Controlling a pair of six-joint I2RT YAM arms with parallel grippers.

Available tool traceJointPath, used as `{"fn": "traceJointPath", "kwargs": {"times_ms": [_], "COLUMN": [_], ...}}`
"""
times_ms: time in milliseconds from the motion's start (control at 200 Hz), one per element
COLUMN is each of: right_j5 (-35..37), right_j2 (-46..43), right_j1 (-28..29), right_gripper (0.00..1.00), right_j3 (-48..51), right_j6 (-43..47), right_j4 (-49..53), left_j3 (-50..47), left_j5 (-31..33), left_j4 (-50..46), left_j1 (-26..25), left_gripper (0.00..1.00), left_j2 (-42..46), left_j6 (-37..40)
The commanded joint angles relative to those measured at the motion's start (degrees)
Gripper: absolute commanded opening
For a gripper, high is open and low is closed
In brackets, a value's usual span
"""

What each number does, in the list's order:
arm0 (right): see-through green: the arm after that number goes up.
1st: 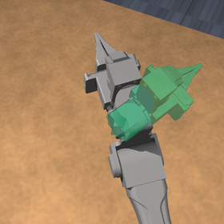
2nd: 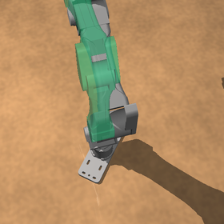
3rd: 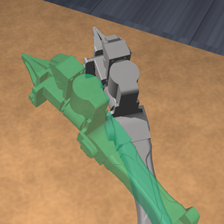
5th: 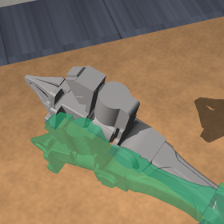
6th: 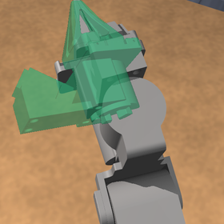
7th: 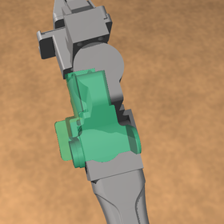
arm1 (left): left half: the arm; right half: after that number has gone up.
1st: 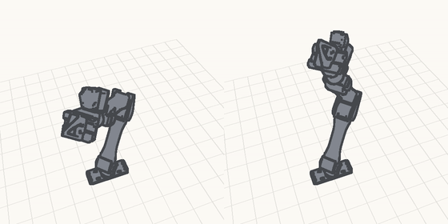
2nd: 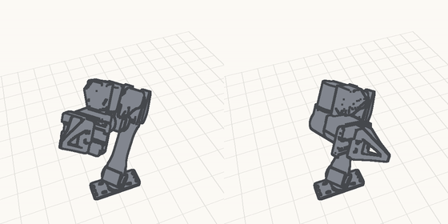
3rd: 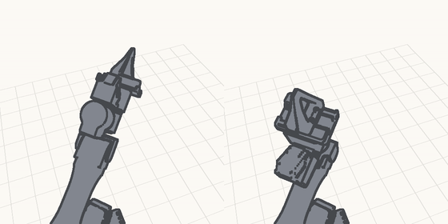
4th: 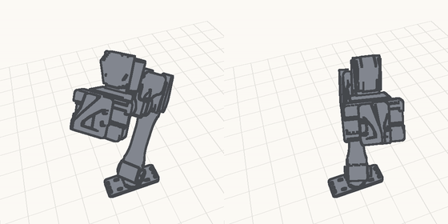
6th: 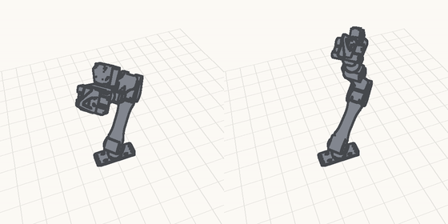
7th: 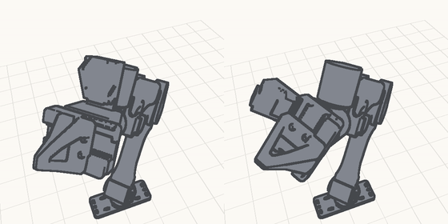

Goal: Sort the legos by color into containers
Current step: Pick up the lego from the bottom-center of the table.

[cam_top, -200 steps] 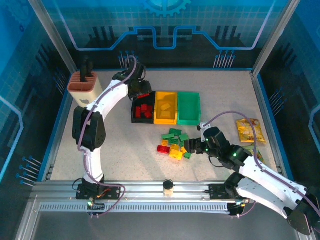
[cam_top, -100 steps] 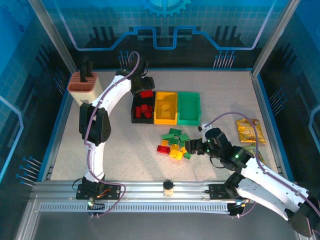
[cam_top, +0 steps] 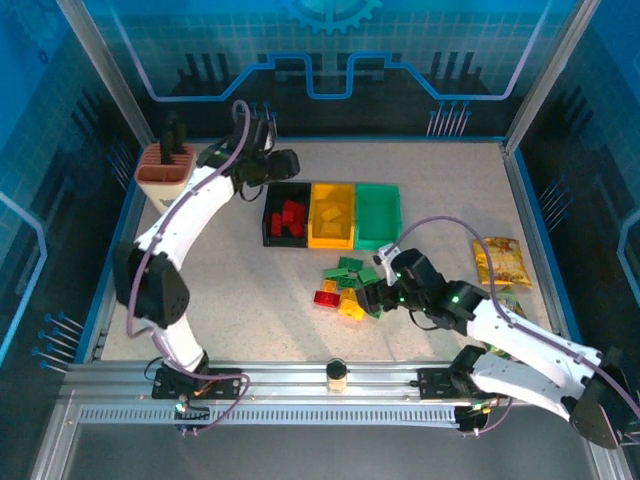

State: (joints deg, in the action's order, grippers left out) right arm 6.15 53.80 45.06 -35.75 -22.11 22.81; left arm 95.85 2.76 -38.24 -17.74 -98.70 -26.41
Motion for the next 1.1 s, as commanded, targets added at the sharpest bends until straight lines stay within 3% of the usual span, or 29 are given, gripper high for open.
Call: {"fn": "traceJointPath", "kwargs": {"times_ms": [0, 140, 285, 500, 780, 1096], "right_j5": [-5.16, -9.06, -7.72, -5.50, -1.09, 3.52], "right_j2": [5.22, 15.68, 27.38, 40.61, 48.01, 51.91], "right_j1": [0.97, 1.92, 5.32, 8.34, 11.00, 11.18], "right_gripper": [0.84, 0.84, 0.81, 0.80, 0.78, 0.78], "right_j3": [-5.46, -13.24, -22.04, -28.67, -32.11, -35.25], "right_j6": [8.03, 13.78, 16.86, 13.43, 10.92, 10.89], "right_j4": [1.03, 4.84, 10.39, 13.58, 14.96, 17.70], "left_j3": [-6.23, -17.39, -29.08, -38.95, -48.64, -50.72], "left_j5": [-2.96, -2.95, -3.42, -0.45, -1.26, -0.29], "left_j4": [4.04, 6.86, 9.13, 5.28, 4.01, 0.67], "left_j1": [0.09, -0.02, -0.02, 0.00, 0.03, -0.02], "left_gripper": [0.71, 0.71, 0.71, 0.73, 0.73, 0.73], "left_j2": [7.74, 17.07, 26.87, 37.75, 46.84, 52.15], "left_j6": [0.99, 1.02, -0.29, 0.53, -2.71, -2.42]}}
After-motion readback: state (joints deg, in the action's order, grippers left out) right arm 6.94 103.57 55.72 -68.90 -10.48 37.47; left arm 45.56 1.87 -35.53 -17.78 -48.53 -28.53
